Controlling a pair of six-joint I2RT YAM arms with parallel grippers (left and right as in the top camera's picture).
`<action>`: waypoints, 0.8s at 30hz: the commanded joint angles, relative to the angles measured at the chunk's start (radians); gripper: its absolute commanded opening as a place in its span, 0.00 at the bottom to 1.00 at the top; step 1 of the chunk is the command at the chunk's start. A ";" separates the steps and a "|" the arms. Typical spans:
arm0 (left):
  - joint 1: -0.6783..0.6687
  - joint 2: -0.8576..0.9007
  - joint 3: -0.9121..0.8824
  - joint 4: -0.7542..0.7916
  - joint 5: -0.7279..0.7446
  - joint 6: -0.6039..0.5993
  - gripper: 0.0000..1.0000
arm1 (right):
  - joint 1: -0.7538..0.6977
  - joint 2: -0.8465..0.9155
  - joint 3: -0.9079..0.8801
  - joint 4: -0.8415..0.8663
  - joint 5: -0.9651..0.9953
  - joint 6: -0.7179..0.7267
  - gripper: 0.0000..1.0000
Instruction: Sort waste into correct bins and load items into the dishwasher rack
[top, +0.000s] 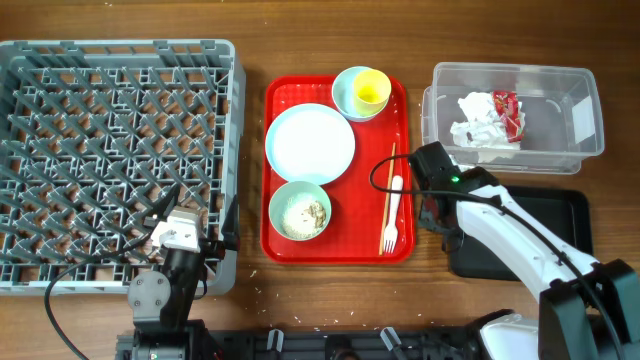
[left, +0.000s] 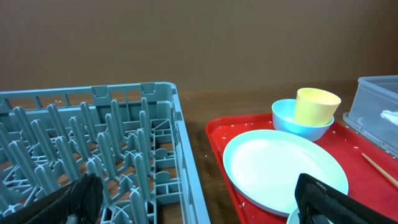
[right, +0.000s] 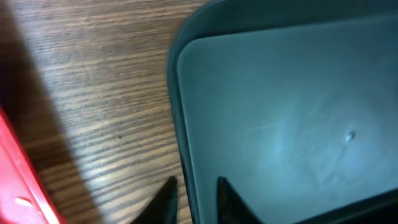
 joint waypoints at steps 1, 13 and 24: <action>-0.006 -0.006 -0.006 -0.002 -0.005 -0.006 1.00 | -0.005 -0.002 -0.005 0.011 -0.030 -0.097 0.12; -0.006 -0.006 -0.006 -0.002 -0.005 -0.006 1.00 | -0.005 -0.002 0.003 0.161 -0.336 -0.295 0.04; -0.006 -0.006 -0.006 -0.002 -0.005 -0.006 1.00 | -0.005 -0.002 0.003 0.211 -0.437 -0.298 0.10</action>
